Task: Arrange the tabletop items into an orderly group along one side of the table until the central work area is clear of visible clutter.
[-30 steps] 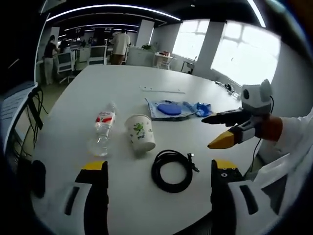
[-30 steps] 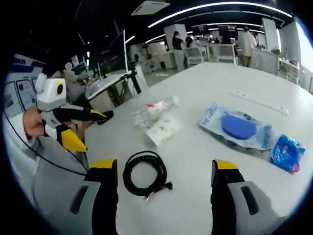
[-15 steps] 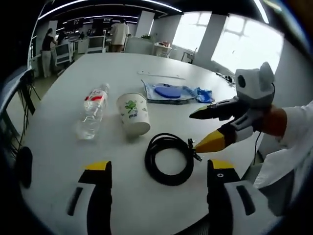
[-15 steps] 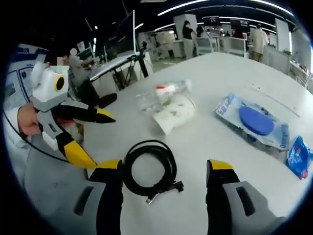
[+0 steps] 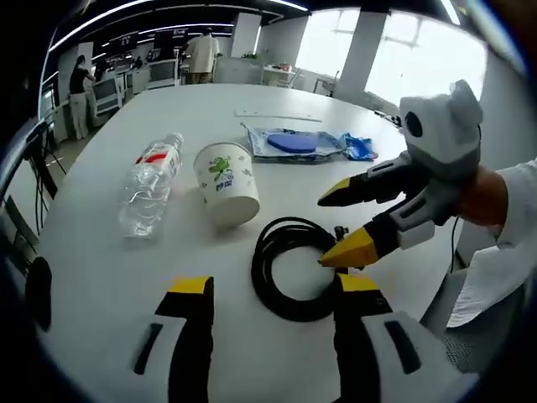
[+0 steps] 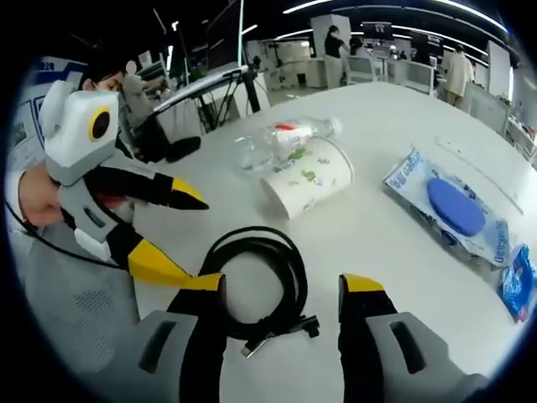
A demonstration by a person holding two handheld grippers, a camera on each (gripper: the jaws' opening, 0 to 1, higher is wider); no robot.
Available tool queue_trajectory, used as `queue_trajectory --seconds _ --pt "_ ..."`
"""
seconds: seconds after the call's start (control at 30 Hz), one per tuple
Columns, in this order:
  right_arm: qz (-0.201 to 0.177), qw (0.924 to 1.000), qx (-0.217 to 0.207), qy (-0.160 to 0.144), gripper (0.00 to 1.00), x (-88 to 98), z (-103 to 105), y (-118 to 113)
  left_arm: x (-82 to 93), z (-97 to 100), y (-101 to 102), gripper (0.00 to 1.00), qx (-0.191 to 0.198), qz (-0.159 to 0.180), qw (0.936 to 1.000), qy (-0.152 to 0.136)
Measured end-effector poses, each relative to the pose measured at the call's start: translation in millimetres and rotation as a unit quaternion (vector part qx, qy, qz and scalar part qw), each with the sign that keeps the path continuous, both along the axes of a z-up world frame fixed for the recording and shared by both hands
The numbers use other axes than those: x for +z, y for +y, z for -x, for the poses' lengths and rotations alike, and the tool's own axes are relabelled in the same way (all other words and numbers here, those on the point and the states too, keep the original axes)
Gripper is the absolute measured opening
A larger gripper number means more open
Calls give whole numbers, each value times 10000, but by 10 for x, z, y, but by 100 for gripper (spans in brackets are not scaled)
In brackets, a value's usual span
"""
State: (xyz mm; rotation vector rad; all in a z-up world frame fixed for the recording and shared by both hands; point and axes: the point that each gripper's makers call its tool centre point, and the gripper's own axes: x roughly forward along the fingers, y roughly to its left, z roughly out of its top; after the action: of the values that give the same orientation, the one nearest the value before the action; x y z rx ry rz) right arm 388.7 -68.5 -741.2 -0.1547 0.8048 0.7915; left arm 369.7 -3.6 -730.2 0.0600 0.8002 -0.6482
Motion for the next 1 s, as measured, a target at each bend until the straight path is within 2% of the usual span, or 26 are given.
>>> queue_trajectory --seconds 0.17,0.2,0.3,0.4,0.57,0.63,0.73,0.77,0.8,0.87,1.0 --pt "57 10000 -2 50 45 -70 -22 4 -35 -28 -27 45 -94 -122 9999 -60" --pt "81 9999 9 62 43 -82 -19 5 -66 -31 -23 42 -155 -236 9996 -76" --pt "86 9999 13 94 40 -117 -26 20 -112 -48 -63 42 -153 -211 9997 -18" --pt "123 9999 20 102 37 -143 -35 21 -176 -52 -75 38 -217 -365 9991 51" --pt "291 9994 107 153 18 -198 -19 -13 -245 -68 -100 31 -278 -437 9986 129" --pt "293 9995 45 123 15 -206 -41 -33 -269 -74 -104 27 -304 -508 9981 143" --pt "274 9995 21 179 13 -226 -40 -48 -304 -88 -110 22 -323 -560 9977 179" --pt "265 9995 12 188 13 -226 -40 -48 -339 -77 -88 20 -346 -681 9968 238" --pt "268 9994 15 202 13 -227 -36 -47 -334 -85 -75 17 -458 -799 9956 154" --pt "292 9994 32 200 12 -225 -42 -41 -341 -113 -116 16 -315 -680 9969 251" --pt "246 9994 -93 224 7 -217 -71 -41 -336 -118 -100 11 -299 -815 9957 322"
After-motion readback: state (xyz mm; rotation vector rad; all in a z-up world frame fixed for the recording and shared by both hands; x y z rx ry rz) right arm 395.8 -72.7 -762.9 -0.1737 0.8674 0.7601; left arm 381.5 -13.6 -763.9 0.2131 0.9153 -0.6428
